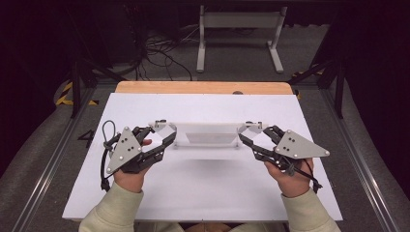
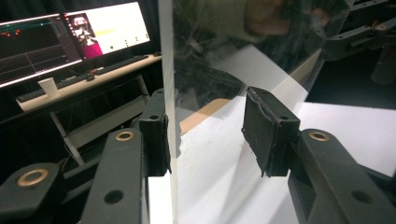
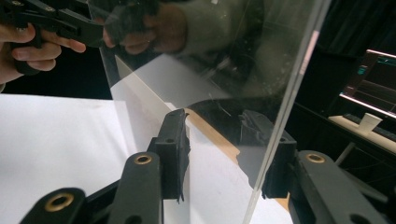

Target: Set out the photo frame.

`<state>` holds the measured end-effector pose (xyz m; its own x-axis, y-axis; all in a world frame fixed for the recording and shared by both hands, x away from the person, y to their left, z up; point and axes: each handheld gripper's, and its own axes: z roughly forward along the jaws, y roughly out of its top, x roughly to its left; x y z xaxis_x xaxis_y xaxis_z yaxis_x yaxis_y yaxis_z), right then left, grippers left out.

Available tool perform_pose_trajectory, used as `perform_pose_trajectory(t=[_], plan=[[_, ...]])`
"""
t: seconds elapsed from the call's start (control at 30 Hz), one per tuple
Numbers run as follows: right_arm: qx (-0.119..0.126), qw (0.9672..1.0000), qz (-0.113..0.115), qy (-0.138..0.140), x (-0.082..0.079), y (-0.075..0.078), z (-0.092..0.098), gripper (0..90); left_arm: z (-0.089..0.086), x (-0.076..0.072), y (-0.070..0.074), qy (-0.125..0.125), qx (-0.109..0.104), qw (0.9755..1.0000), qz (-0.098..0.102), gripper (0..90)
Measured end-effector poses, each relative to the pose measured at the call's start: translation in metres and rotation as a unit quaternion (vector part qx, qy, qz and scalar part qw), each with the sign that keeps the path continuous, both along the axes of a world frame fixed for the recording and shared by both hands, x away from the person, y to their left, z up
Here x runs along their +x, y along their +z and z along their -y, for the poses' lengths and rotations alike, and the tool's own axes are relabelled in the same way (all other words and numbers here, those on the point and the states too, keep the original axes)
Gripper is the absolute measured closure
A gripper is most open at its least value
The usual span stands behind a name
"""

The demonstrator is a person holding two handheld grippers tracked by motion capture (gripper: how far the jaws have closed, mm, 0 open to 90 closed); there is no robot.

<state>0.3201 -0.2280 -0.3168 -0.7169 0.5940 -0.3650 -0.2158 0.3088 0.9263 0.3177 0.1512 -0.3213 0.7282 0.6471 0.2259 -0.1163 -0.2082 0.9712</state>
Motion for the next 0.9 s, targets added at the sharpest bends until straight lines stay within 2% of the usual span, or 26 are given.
perform_pose_trajectory(t=[0.13,0.23,0.43,0.53,0.7,0.77,0.8,0.9], plan=[[0.014,0.9999,0.0,0.0,-0.004,0.006,0.003,58.4,0.003,0.0,0.007,-0.005,-0.013,0.9997,-0.018,54.3],[0.015,0.9999,0.005,0.0,-0.008,0.01,0.004,58.3,0.004,-0.001,0.011,-0.012,-0.02,0.9992,-0.031,53.9],[0.025,0.9996,-0.016,0.002,-0.013,0.015,0.006,58.2,0.008,-0.004,0.018,-0.016,-0.021,0.9988,-0.041,53.9],[0.032,0.9993,-0.02,0.002,-0.011,0.015,0.006,57.4,0.007,0.0,0.017,-0.019,-0.025,0.9984,-0.047,53.9],[0.055,0.9983,-0.017,0.005,-0.004,0.012,0.006,54.7,0.008,0.003,0.013,-0.015,-0.026,0.9991,-0.03,53.3],[0.064,0.9979,-0.013,0.003,-0.001,0.01,0.006,54.2,0.009,0.006,0.01,0.004,-0.018,0.9994,-0.029,51.1],[0.07,0.9974,-0.016,0.002,0.0,0.009,0.006,53.9,0.008,0.008,0.009,0.008,-0.021,0.9992,-0.032,44.5],[0.081,0.9964,-0.023,0.002,0.005,0.006,0.006,53.3,0.001,0.015,0.003,0.008,-0.038,0.9975,-0.058,38.3]])
